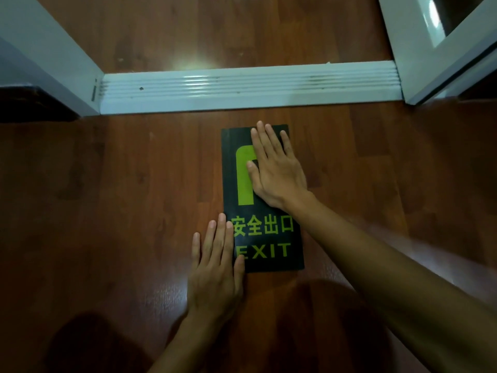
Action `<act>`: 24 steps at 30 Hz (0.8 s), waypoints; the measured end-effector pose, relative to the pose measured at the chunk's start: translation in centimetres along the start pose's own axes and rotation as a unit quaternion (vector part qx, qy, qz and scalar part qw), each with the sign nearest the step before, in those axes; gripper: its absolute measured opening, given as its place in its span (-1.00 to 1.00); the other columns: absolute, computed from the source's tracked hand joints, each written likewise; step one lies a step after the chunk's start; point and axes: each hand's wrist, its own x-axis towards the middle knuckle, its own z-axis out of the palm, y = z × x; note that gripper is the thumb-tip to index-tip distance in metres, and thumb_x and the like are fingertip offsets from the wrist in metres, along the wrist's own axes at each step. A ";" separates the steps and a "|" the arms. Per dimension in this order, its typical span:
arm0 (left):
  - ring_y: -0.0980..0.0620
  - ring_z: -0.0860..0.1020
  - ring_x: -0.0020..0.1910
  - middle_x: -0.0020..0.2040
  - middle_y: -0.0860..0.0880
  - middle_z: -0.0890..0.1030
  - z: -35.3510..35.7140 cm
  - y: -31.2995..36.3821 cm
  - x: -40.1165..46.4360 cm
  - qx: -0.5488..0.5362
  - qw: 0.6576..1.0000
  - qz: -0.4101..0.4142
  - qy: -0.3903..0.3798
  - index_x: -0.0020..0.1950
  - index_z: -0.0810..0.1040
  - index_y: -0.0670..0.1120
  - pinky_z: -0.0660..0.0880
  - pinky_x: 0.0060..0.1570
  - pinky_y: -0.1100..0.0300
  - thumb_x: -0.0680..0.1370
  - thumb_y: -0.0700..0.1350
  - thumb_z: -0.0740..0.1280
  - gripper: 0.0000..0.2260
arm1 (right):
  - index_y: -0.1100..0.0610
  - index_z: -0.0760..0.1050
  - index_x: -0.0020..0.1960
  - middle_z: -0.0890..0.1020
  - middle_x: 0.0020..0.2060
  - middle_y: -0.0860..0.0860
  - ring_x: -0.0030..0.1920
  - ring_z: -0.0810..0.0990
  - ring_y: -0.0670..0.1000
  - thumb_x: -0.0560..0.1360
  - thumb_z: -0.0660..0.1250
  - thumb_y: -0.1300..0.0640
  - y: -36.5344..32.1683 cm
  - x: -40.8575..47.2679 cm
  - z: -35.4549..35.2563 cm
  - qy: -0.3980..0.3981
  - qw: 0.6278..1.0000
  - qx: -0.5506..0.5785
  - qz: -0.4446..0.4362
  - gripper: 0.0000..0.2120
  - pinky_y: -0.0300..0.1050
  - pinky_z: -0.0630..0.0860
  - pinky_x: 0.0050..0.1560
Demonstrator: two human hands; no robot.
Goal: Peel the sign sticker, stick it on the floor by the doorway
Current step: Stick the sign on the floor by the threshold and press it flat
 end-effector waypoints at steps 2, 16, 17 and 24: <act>-0.08 0.13 0.58 0.58 -0.16 0.17 0.0 0.0 0.1 -0.005 1.000 -0.002 0.000 0.55 0.19 -0.22 0.11 0.50 -0.16 0.62 0.00 0.07 -0.46 | 0.22 -0.08 0.64 -0.03 0.65 0.14 0.64 -0.11 0.07 0.66 -0.07 -0.09 -0.5 -1.3 0.2 0.002 1.000 0.009 -0.003 -0.35 0.13 -0.12 0.61; -0.01 -0.05 0.60 0.62 -0.08 0.01 -2.5 -1.4 10.0 -0.095 0.991 -0.081 0.039 0.59 0.02 -0.15 -0.07 0.55 -0.04 0.65 0.01 -0.07 -0.48 | 0.23 -0.09 0.64 -0.05 0.65 0.14 0.64 -0.14 0.06 0.66 -0.06 -0.10 -3.3 -8.6 2.0 0.014 0.999 0.035 0.011 -0.34 0.14 -0.09 0.62; -0.01 -0.07 0.60 0.62 -0.08 -0.01 -2.2 -1.1 10.7 -0.079 0.994 -0.073 0.027 0.60 -0.01 -0.14 -0.08 0.55 -0.04 0.66 0.01 -0.09 -0.48 | 0.22 -0.08 0.64 -0.04 0.65 0.14 0.64 -0.13 0.06 0.66 -0.05 -0.10 -3.4 -9.1 2.2 0.017 0.999 0.037 0.015 -0.34 0.14 -0.08 0.62; -0.01 -0.11 0.60 0.63 -0.07 -0.09 -0.4 -0.9 10.5 0.007 0.998 -0.055 0.002 0.61 -0.08 -0.09 -0.11 0.55 -0.07 0.65 0.05 -0.15 -0.47 | 0.23 -0.02 0.63 0.01 0.64 0.15 0.64 -0.08 0.07 0.65 0.00 -0.08 -4.2 -12.2 2.8 0.030 0.997 0.064 0.041 -0.34 0.14 -0.01 0.61</act>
